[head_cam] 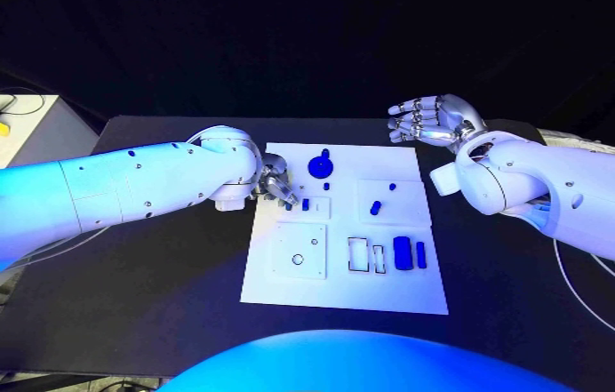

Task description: Assemble the parts on the task board

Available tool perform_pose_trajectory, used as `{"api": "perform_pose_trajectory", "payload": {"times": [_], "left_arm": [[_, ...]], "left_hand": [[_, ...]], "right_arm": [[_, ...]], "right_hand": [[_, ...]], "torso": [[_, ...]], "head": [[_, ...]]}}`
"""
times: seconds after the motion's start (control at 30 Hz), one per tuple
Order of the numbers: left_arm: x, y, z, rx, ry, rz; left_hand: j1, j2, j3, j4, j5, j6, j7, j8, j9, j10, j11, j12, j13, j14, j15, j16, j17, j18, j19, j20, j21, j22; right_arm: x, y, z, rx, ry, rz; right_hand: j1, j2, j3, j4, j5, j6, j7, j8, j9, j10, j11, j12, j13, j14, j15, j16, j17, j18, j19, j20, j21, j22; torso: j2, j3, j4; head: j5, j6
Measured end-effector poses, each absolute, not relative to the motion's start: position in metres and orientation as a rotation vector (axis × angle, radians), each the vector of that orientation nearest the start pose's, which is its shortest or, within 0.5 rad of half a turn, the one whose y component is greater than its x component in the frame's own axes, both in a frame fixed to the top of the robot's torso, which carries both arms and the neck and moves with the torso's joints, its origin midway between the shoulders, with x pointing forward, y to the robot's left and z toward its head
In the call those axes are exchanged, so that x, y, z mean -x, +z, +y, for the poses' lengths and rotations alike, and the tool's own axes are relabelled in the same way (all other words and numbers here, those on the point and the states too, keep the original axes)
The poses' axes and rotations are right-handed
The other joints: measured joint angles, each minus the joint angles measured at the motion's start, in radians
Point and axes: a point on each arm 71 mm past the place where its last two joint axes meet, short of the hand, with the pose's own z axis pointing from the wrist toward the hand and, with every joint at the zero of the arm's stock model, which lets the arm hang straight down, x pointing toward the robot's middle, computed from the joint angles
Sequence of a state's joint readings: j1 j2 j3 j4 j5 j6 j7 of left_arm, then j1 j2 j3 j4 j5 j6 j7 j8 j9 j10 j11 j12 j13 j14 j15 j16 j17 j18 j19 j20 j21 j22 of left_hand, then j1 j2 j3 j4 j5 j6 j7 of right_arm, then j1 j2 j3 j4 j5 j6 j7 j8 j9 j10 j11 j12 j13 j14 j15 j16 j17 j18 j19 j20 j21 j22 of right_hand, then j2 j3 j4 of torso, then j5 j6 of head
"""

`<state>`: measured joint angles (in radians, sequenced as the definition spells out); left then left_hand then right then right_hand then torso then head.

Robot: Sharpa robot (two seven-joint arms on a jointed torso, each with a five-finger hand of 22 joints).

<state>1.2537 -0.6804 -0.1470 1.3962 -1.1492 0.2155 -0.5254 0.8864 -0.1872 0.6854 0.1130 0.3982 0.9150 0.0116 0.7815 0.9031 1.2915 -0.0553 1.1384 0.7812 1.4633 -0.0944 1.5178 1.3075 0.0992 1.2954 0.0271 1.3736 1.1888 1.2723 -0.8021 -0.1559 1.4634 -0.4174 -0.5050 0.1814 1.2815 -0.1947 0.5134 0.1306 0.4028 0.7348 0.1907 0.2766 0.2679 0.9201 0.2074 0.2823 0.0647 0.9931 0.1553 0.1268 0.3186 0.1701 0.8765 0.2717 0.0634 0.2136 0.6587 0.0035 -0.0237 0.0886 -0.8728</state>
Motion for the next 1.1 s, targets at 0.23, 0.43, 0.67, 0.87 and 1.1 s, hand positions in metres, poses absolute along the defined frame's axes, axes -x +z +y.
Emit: {"api": "perform_pose_trajectory", "payload": {"times": [0.23, 0.43, 0.67, 0.87, 1.1], "left_arm": [[-0.489, -0.247, 0.177, -0.025, -0.291, 2.398], [-0.488, -0.246, 0.179, -0.022, -0.295, 2.395], [-0.485, -0.245, 0.181, -0.005, -0.313, 2.390], [-0.483, -0.241, 0.182, 0.017, -0.336, 2.380], [-0.486, -0.228, 0.184, 0.055, -0.367, 2.341]], "left_hand": [[0.000, 0.000, -0.032, 0.009, 0.000, 0.002, -0.002, 0.000, 0.000, 0.000, 0.000, 0.000, 0.000, 0.000, 0.000, 0.000, 0.000, 0.000, 0.000, 0.000, 0.000, 0.000], [-0.002, -0.006, -0.134, 0.060, -0.001, 0.006, 0.002, -0.014, 0.000, -0.003, 0.004, 0.000, -0.005, 0.000, 0.000, 0.000, 0.000, 0.000, 0.000, 0.000, -0.004, -0.004], [0.013, -0.008, -0.235, 0.158, -0.079, 0.009, 0.002, -0.022, 0.003, -0.007, 0.007, 0.000, -0.016, 0.000, 0.000, 0.000, 0.000, 0.000, 0.000, 0.000, -0.009, -0.004], [0.019, -0.010, -0.244, 0.170, -0.090, 0.008, 0.003, -0.017, 0.004, -0.011, 0.011, 0.000, -0.025, 0.000, 0.000, -0.002, 0.000, 0.000, 0.000, 0.000, -0.009, -0.004], [0.048, 0.001, -0.247, 0.173, -0.090, 0.003, 0.008, -0.017, 0.007, -0.022, 0.008, -0.007, -0.043, 0.000, 0.000, -0.008, 0.000, 0.000, 0.000, 0.000, -0.014, -0.012]], "right_arm": [[-0.501, -0.191, -0.214, -0.768, 1.105, 1.576], [-0.501, -0.192, -0.214, -0.768, 1.105, 1.577], [-0.500, -0.193, -0.214, -0.769, 1.105, 1.580], [-0.500, -0.194, -0.214, -0.770, 1.105, 1.582], [-0.500, -0.195, -0.214, -0.771, 1.104, 1.583]], "right_hand": [[0.000, 0.000, 0.000, 0.000, 0.000, 0.000, 0.000, 0.000, 0.000, 0.000, 0.000, 0.000, 0.000, 0.000, 0.000, 0.000, -0.001, 0.000, -0.007, 0.000, 0.000, -0.003], [0.000, 0.000, -0.003, -0.003, 0.000, 0.000, 0.000, 0.000, -0.002, 0.000, 0.000, 0.000, 0.000, -0.002, 0.002, -0.004, -0.004, 0.000, -0.023, 0.002, 0.000, -0.013], [-0.005, 0.005, -0.003, -0.003, 0.000, 0.000, 0.000, 0.000, -0.002, 0.000, 0.000, 0.000, 0.000, -0.004, 0.004, -0.004, -0.006, 0.000, -0.032, 0.007, 0.000, -0.019], [-0.005, 0.005, -0.003, -0.003, 0.000, 0.000, 0.000, 0.000, -0.004, 0.000, 0.000, 0.000, 0.000, -0.004, 0.004, -0.004, -0.009, 0.000, -0.045, 0.009, 0.000, -0.028], [-0.005, 0.005, -0.003, -0.003, 0.000, 0.000, 0.000, 0.000, -0.003, 0.000, 0.000, 0.004, 0.000, -0.004, 0.004, -0.008, -0.010, 0.000, -0.052, 0.009, 0.000, -0.031]], "torso": [[0.000, 0.0000, -0.0001], [0.000, 0.0001, -0.0004], [0.000, -0.0006, -0.0004], [0.000, -0.0006, -0.0004], [-0.001, -0.0007, 0.0000]], "head": [[0.000, 0.000], [0.000, 0.000], [-0.003, 0.000], [-0.005, 0.000], [-0.006, 0.000]]}}
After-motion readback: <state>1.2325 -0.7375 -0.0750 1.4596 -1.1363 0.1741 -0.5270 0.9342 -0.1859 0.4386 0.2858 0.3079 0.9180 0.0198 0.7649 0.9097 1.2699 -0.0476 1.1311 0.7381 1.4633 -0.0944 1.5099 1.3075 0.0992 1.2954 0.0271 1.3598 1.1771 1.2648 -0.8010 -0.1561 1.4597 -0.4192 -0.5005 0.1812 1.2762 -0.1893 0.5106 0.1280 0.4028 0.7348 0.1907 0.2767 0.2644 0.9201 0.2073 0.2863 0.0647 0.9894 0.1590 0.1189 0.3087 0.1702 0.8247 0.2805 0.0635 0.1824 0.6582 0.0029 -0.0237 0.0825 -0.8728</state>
